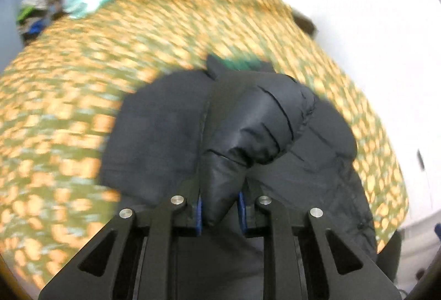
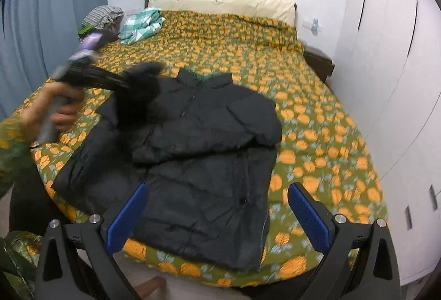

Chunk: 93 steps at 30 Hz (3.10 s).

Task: Fold large clothes
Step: 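Grasp the folded-in sleeve with the left tool and pull it outward, then grasp the other sleeve with the right tool and pull it outward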

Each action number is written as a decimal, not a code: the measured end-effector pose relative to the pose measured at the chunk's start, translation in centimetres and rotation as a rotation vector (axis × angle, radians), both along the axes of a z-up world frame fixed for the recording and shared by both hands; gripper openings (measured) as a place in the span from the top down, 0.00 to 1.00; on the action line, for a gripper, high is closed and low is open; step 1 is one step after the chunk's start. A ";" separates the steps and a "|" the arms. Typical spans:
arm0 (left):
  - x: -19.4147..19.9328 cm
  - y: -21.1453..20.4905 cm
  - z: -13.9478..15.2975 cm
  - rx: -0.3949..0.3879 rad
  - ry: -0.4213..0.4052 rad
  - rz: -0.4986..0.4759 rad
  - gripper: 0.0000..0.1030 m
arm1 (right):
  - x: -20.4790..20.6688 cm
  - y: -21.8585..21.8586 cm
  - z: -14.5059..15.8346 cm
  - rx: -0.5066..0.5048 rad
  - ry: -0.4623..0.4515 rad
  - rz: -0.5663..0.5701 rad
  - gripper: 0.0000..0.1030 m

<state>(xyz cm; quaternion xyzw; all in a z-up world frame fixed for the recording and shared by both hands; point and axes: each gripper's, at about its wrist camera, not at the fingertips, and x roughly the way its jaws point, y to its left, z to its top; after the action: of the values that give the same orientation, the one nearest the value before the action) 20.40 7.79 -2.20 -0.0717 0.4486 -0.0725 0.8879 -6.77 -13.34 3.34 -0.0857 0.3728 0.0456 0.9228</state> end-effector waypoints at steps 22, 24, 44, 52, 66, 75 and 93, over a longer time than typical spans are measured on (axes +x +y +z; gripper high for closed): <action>-10.2 29.7 -11.1 -0.050 0.179 0.793 0.45 | 8.0 5.0 -2.4 -0.095 -0.003 0.254 0.00; -10.9 29.7 -11.1 -0.048 0.173 0.793 0.31 | 9.9 6.5 -4.4 -0.091 0.053 0.308 0.00; -16.7 14.6 -8.9 -0.083 0.129 0.480 0.17 | 17.0 13.5 -14.4 -0.038 0.158 0.364 0.86; -15.6 11.4 -7.7 -0.069 0.103 0.394 0.17 | 14.3 2.5 -1.3 0.179 -0.104 0.146 0.89; -15.4 7.2 -7.6 -0.038 0.119 0.291 0.17 | 11.2 -20.9 2.5 0.312 -0.225 -0.386 0.89; -15.1 6.2 -6.9 -0.024 0.117 0.267 0.17 | 10.6 -33.8 -6.1 0.381 -0.117 -0.713 0.89; -14.5 5.8 -9.6 -0.002 0.201 0.252 0.17 | 8.9 -42.9 -15.3 0.333 0.079 -0.971 0.64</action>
<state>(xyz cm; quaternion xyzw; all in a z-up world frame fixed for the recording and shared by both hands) 5.89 13.54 -11.76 -0.1353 0.5226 0.0466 0.8405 2.08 -56.24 -11.91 0.2473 0.3920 -0.3263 0.8239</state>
